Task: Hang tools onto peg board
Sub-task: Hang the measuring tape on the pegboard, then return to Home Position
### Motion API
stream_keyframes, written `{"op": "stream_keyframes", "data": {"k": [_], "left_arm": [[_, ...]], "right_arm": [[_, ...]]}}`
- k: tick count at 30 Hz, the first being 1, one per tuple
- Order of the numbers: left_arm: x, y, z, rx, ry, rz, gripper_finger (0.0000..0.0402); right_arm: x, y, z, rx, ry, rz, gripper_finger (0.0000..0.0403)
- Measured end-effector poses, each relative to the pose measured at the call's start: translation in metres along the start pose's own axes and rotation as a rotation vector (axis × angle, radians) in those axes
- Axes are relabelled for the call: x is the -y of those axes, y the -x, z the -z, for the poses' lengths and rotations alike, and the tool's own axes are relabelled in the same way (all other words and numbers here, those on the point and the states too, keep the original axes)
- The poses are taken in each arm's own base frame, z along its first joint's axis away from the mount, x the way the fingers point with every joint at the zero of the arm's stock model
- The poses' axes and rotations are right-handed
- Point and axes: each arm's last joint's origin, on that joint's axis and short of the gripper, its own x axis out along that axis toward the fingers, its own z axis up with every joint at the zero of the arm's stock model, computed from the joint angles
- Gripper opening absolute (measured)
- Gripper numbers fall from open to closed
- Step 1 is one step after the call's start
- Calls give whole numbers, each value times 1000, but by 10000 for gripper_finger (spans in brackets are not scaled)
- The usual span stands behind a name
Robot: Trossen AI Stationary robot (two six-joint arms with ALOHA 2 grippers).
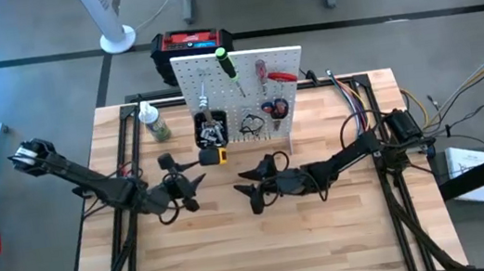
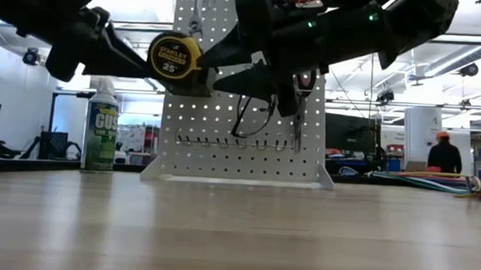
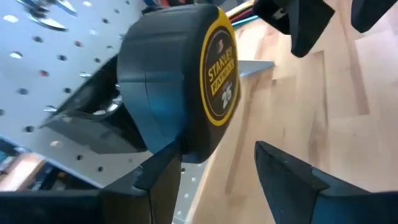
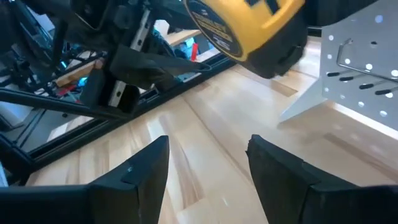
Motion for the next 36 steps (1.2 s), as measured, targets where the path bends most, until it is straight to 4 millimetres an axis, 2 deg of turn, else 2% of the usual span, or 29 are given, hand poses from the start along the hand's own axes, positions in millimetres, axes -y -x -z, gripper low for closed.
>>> {"op": "stream_keyframes", "data": {"k": [8, 15, 22, 27, 31, 34, 36], "left_arm": [[9, -19, 3, -19, 20, 73, 192], [16, -23, 7, -35, 32, 99, 192], [10, -3, 13, -87, 96, 152, 192], [-2, 17, 14, -81, 146, 200, 189], [-20, 28, 9, -23, 223, 274, 149], [-36, 37, 6, 48, 275, 311, 92], [-47, 44, 4, 102, 314, 310, 45]], "right_arm": [[-6, 4, 4, 1, 12, 18, 200], [-13, 20, 10, -55, 58, 137, 191], [-25, 62, 3, -50, 119, 302, 177], [-19, 94, 8, 3, 81, 377, 145], [-16, 109, -7, 37, 78, 356, 83], [-18, 119, -27, 38, 154, 310, 20], [-19, 128, -44, 62, 194, 289, 8]]}}
